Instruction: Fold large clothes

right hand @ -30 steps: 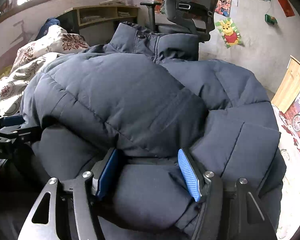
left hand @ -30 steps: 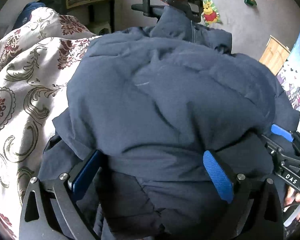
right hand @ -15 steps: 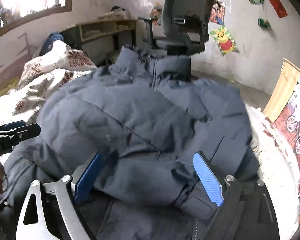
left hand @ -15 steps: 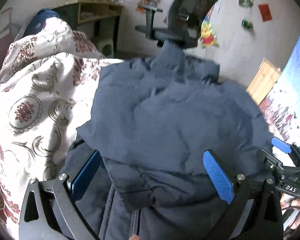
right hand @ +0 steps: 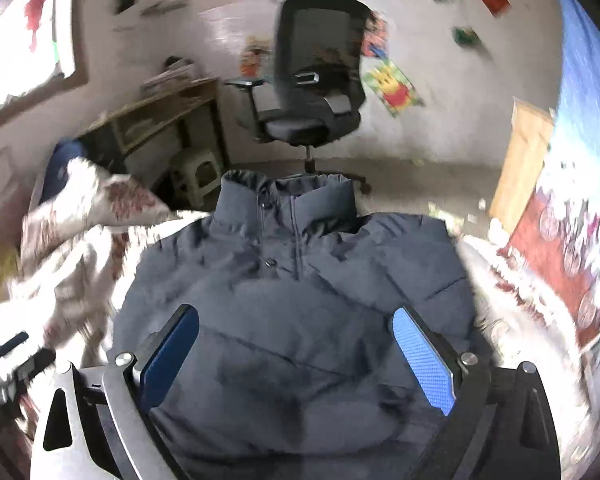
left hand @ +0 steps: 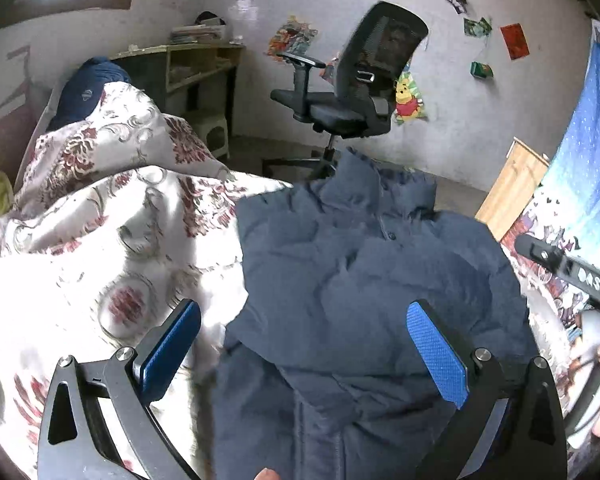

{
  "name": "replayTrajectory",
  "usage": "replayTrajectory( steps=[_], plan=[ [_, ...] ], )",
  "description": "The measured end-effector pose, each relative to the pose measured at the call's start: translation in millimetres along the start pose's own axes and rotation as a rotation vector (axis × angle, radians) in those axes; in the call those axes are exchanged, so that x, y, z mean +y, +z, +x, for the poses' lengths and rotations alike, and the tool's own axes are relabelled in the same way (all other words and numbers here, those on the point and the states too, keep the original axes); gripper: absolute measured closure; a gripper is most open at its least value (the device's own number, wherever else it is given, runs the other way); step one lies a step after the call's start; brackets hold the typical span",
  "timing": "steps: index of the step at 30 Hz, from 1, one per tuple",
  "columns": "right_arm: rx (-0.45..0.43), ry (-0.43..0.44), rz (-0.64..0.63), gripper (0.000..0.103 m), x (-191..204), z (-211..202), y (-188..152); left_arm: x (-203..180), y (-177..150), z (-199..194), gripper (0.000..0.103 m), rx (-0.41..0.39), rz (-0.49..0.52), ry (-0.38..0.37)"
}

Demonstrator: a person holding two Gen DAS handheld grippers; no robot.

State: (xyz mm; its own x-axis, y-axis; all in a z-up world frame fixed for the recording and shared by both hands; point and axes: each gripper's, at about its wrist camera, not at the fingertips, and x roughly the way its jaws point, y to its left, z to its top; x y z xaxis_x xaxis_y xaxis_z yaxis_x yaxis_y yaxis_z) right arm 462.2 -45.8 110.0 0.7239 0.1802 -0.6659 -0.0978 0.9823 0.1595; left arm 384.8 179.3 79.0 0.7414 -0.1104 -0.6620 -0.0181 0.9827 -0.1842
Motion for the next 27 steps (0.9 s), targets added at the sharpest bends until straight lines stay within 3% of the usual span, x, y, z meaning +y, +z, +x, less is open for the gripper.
replayTrajectory(
  steps=[4, 11, 16, 22, 27],
  plan=[
    [-0.017, -0.008, 0.002, 0.005, 4, 9, 32, 15, 26, -1, 0.002, -0.008, -0.037, -0.052],
    [-0.02, -0.012, -0.162, 0.005, -19, 33, 80, 14, 66, 24, 0.002, -0.034, -0.009, -0.088],
    [-0.014, 0.087, -0.196, 0.005, -51, 105, 124, -2, 102, 82, 0.002, -0.025, -0.019, -0.058],
    [0.077, 0.17, -0.081, 0.005, -107, 206, 160, -28, 141, 187, 0.002, 0.044, -0.104, -0.043],
    [0.142, 0.225, -0.028, 0.009, -132, 252, 173, -39, 165, 240, 0.003, 0.07, -0.174, 0.056]
  ],
)
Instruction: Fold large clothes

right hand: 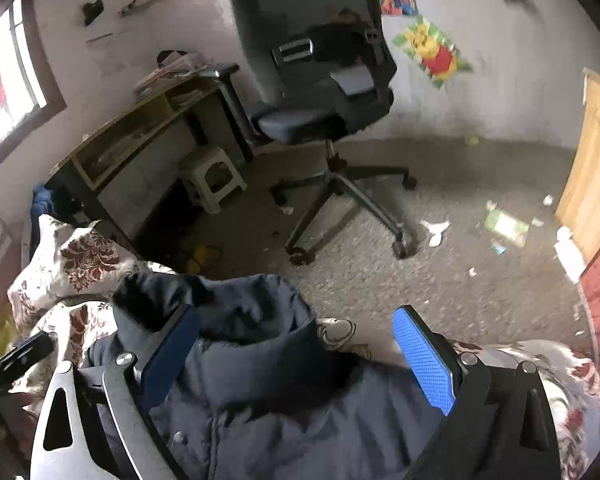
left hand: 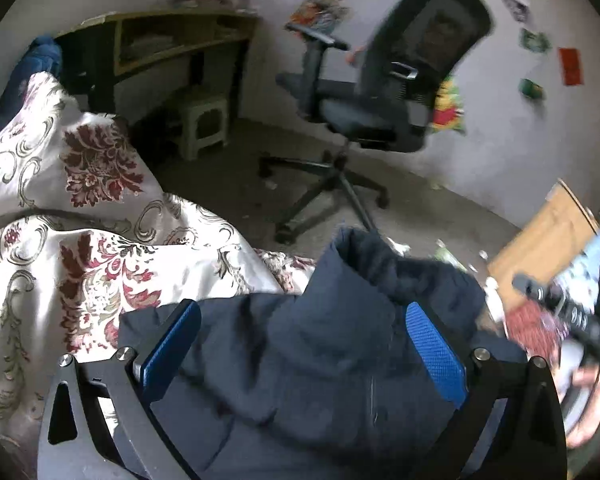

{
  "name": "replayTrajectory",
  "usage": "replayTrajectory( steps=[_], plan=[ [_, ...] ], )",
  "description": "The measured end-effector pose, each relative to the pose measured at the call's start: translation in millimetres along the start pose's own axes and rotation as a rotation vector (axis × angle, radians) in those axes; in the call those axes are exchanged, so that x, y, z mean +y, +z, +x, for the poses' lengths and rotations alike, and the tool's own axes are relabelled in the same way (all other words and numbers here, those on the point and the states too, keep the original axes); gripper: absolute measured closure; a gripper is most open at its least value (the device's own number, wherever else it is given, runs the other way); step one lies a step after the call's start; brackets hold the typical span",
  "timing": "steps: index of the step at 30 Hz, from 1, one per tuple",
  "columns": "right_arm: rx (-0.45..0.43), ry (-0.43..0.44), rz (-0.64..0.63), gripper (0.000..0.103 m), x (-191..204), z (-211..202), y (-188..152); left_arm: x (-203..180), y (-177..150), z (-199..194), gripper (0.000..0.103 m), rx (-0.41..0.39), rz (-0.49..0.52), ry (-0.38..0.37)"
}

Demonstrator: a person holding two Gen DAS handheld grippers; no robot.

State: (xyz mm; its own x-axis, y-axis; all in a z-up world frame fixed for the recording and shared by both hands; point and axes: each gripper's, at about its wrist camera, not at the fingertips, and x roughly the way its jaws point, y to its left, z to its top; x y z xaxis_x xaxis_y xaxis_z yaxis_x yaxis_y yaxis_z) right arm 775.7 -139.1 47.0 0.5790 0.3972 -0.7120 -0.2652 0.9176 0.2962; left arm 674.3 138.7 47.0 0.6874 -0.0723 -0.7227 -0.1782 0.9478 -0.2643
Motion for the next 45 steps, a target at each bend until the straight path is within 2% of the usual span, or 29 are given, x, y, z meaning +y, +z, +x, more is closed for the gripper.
replayTrajectory(
  steps=[3, 5, 6, 7, 9, 10, 11, 14, 15, 16, 20, 24, 26, 32, 36, 40, 45],
  plan=[
    [0.027, 0.033, 0.009, 0.014, -10, 21, 2, -4, 12, 19, 0.003, -0.033, -0.045, 0.019],
    [0.059, 0.048, 0.016, 0.018, -12, 36, 1, -7, 16, 34, 0.006, -0.025, -0.033, 0.041],
    [0.069, 0.051, 0.015, 0.024, -13, 43, 1, -7, 18, 45, 0.016, -0.008, -0.024, 0.056],
    [0.077, 0.052, 0.013, 0.03, -14, 48, 2, -7, 19, 54, 0.031, 0.009, -0.019, 0.054],
    [0.096, 0.051, 0.011, 0.038, -14, 58, 2, -5, 17, 69, 0.047, 0.056, -0.033, 0.039],
    [0.105, 0.048, 0.007, 0.046, -13, 62, 1, -1, 15, 77, 0.056, 0.085, -0.049, 0.028],
    [0.113, 0.045, -0.003, 0.05, -11, 65, 0, 1, 13, 81, 0.06, 0.091, -0.061, 0.018],
    [0.113, 0.053, -0.019, 0.069, -6, 70, -3, 0, 11, 80, 0.085, 0.069, -0.077, -0.024],
    [0.095, 0.066, -0.019, 0.082, -3, 66, -4, -2, 12, 77, 0.09, 0.061, -0.084, -0.035],
    [0.075, 0.07, -0.022, 0.09, 0, 62, -6, -3, 12, 72, 0.093, 0.047, -0.093, -0.043],
    [0.012, 0.104, -0.059, 0.094, 11, 30, -11, 2, 9, 43, 0.096, -0.013, -0.106, -0.143],
    [-0.041, 0.133, -0.094, 0.095, 15, -19, -27, 16, 9, 13, 0.097, -0.036, -0.089, -0.265],
    [-0.055, 0.147, -0.093, 0.095, 15, -40, -36, 25, 2, -9, 0.098, -0.035, -0.054, -0.317],
    [-0.071, 0.181, -0.124, 0.095, 21, -79, -68, 29, -31, -56, 0.099, 0.03, 0.108, -0.39],
    [-0.025, 0.175, -0.169, 0.095, 23, -85, -99, 25, -70, -59, 0.1, 0.127, 0.173, -0.369],
    [0.051, 0.117, -0.239, 0.095, 27, -64, -128, 15, -93, -39, 0.1, 0.207, 0.251, -0.258],
    [0.106, 0.066, -0.256, 0.095, 28, -25, -140, 1, -100, 2, 0.1, 0.256, 0.282, -0.13]
  ],
)
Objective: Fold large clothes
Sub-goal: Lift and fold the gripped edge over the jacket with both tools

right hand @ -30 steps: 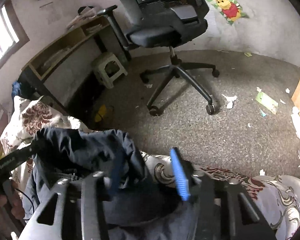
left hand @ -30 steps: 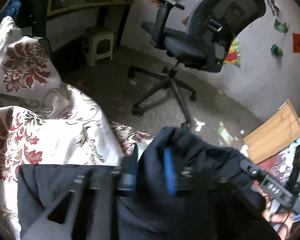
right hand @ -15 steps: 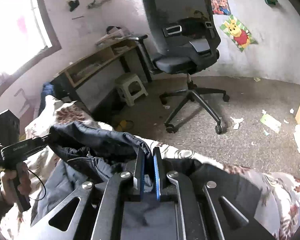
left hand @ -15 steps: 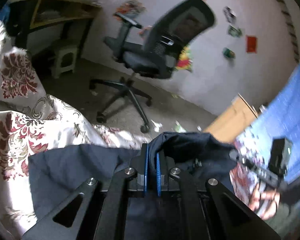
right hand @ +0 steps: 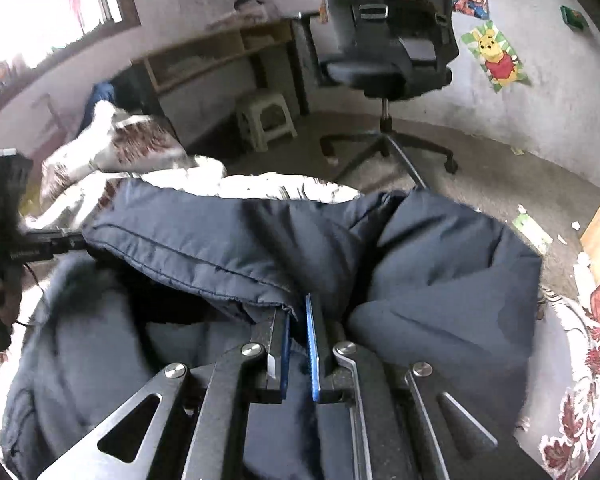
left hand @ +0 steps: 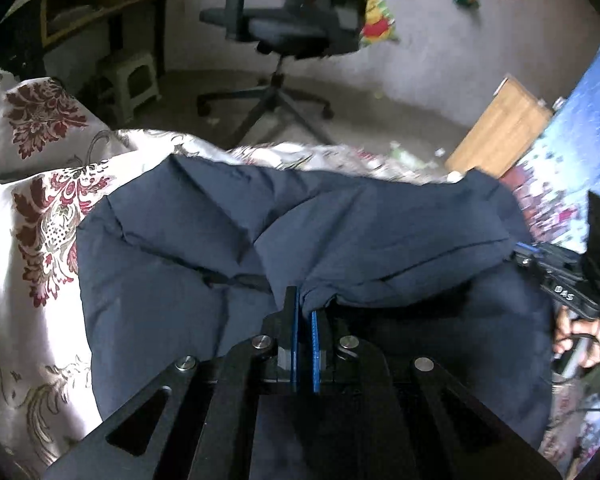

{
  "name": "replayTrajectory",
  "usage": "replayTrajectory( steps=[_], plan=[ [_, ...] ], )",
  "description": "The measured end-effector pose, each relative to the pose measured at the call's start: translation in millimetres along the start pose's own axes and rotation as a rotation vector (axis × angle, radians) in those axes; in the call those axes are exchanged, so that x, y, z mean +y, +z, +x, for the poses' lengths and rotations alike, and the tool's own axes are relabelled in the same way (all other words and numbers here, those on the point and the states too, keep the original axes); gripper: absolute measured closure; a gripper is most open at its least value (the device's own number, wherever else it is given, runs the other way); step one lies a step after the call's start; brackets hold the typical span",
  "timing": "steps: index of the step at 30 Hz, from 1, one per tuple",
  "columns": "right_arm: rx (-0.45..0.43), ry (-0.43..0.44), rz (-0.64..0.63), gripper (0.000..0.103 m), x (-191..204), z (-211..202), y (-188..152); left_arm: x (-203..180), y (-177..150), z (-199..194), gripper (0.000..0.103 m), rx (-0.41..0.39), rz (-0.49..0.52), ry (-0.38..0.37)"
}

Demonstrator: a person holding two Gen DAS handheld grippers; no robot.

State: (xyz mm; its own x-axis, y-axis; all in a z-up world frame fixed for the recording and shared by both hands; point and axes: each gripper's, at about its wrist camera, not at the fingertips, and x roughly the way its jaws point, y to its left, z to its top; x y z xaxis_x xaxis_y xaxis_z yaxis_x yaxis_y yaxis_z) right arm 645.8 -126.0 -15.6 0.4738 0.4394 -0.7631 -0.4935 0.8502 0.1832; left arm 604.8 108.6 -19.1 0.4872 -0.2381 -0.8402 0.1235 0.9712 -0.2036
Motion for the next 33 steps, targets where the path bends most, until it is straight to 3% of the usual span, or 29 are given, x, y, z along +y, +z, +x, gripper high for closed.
replayTrajectory(
  steps=[6, 10, 13, 14, 18, 22, 23, 27, 29, 33],
  plan=[
    [0.062, -0.01, 0.009, 0.095, -4, 30, 3, 1, -7, 40, 0.1, 0.04, -0.009, 0.032],
    [0.055, 0.028, -0.008, 0.089, -6, -2, 6, 5, -18, 14, 0.095, -0.019, 0.04, -0.002],
    [-0.003, 0.058, -0.034, 0.064, -4, -37, 11, 7, -26, -18, 0.085, -0.068, 0.078, -0.014],
    [-0.028, 0.061, -0.036, 0.061, -4, -45, 15, 9, -25, -28, 0.085, -0.104, 0.08, -0.027],
    [-0.113, 0.073, 0.022, 0.06, -8, -58, 45, 14, -10, -55, 0.081, -0.243, 0.03, -0.075],
    [-0.082, 0.153, 0.173, 0.06, -17, -19, 77, 9, 32, -50, 0.075, -0.296, -0.037, -0.123],
    [-0.065, 0.181, 0.202, 0.061, -19, -10, 81, 6, 43, -43, 0.075, -0.279, -0.045, -0.149],
    [0.039, 0.278, 0.223, 0.083, -12, 22, 81, -7, 64, -15, 0.075, -0.211, -0.021, -0.232],
    [0.083, 0.258, 0.149, 0.087, -3, 26, 71, -16, 65, -1, 0.076, -0.143, 0.041, -0.292],
    [0.234, 0.218, 0.024, 0.093, 8, 36, 39, -32, 48, 28, 0.085, 0.019, 0.238, -0.297]
  ],
)
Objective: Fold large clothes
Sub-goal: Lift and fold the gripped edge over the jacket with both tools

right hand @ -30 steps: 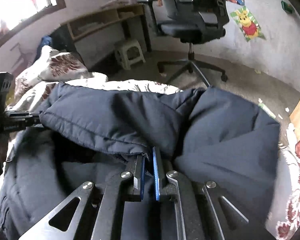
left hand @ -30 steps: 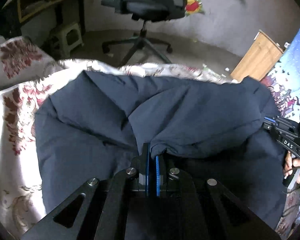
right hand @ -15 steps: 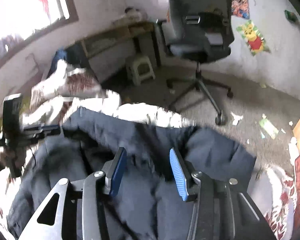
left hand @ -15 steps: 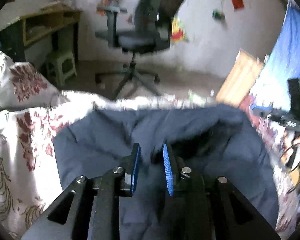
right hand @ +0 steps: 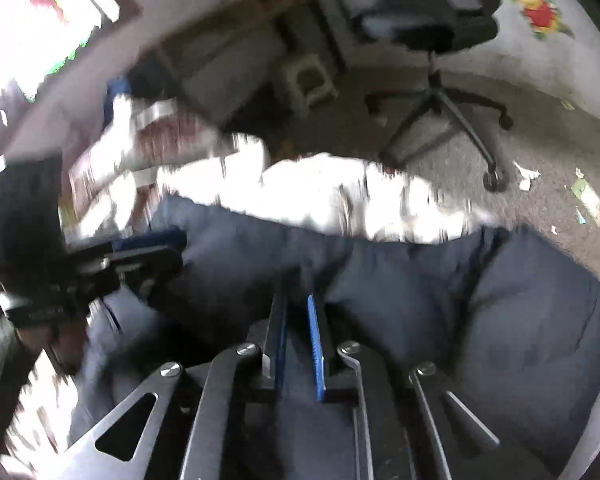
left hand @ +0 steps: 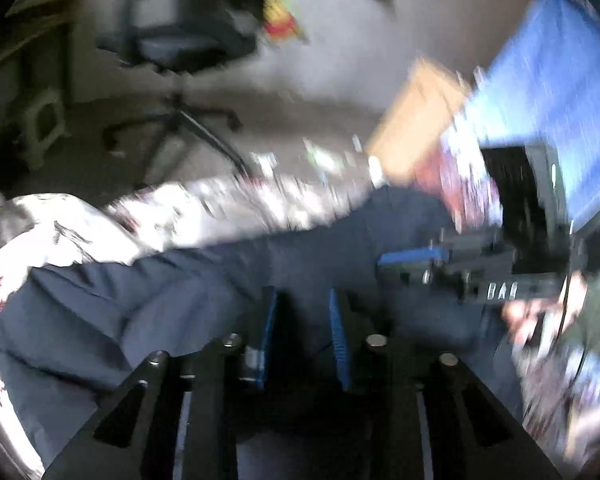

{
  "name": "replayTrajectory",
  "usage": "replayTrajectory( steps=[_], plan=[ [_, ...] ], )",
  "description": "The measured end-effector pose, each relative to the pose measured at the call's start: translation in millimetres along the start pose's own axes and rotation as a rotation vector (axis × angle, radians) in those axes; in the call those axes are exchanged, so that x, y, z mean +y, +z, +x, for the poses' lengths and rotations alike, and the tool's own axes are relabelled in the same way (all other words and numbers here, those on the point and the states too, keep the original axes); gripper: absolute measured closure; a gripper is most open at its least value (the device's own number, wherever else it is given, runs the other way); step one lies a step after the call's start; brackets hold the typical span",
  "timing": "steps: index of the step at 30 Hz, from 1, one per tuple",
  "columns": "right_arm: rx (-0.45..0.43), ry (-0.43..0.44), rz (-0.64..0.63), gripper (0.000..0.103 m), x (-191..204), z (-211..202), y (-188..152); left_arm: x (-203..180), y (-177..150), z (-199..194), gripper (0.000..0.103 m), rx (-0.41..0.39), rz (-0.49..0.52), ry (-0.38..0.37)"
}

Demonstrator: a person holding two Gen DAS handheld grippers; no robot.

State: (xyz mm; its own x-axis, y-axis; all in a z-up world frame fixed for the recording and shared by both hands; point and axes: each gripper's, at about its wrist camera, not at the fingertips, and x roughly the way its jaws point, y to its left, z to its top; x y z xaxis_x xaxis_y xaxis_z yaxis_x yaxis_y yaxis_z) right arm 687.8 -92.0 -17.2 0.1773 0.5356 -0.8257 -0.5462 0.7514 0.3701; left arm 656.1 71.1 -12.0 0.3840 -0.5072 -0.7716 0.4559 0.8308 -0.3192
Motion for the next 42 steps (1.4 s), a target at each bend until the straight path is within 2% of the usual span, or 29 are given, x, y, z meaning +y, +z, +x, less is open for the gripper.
replayTrajectory(
  steps=[3, 7, 10, 13, 18, 22, 26, 28, 31, 33, 36, 38, 42],
  plan=[
    [0.107, -0.042, -0.037, 0.098, -3, 14, -19, -7, -16, 13, 0.09, 0.083, 0.073, 0.047],
    [0.092, -0.057, 0.028, 0.103, -13, 33, -22, -1, -27, 24, 0.092, 0.121, 0.068, 0.094],
    [0.052, -0.103, 0.032, 0.103, -9, 45, -22, 6, -39, 32, 0.093, 0.101, 0.073, 0.127],
    [-0.009, -0.178, -0.007, 0.103, -1, 52, -28, 14, -42, 39, 0.093, 0.074, 0.034, 0.125],
    [-0.07, -0.219, -0.003, 0.103, -3, 62, -28, 10, -47, 46, 0.093, 0.036, 0.046, 0.176],
    [-0.086, -0.22, -0.031, 0.103, 3, 34, -37, 6, -51, 25, 0.093, 0.016, 0.049, 0.163],
    [-0.169, -0.278, -0.12, 0.102, 18, -12, -48, 16, -70, 3, 0.097, 0.049, 0.033, 0.202],
    [-0.133, -0.312, -0.082, 0.103, 3, -6, -44, 24, -73, 11, 0.099, 0.068, -0.015, 0.199],
    [-0.093, -0.275, 0.023, 0.103, -24, 18, -37, 27, -73, 20, 0.099, 0.071, -0.065, 0.204],
    [-0.1, -0.299, 0.009, 0.103, -24, 27, -35, 23, -72, 24, 0.099, 0.075, -0.048, 0.232],
    [-0.113, -0.401, -0.069, 0.103, -8, 39, -37, 20, -73, 29, 0.099, 0.072, -0.041, 0.27],
    [-0.118, -0.436, -0.092, 0.103, -2, 39, -39, 15, -75, 28, 0.099, 0.06, -0.043, 0.291],
    [-0.166, -0.385, -0.057, 0.099, 6, 19, -42, 11, -80, 11, 0.099, 0.003, -0.064, 0.28]
  ],
)
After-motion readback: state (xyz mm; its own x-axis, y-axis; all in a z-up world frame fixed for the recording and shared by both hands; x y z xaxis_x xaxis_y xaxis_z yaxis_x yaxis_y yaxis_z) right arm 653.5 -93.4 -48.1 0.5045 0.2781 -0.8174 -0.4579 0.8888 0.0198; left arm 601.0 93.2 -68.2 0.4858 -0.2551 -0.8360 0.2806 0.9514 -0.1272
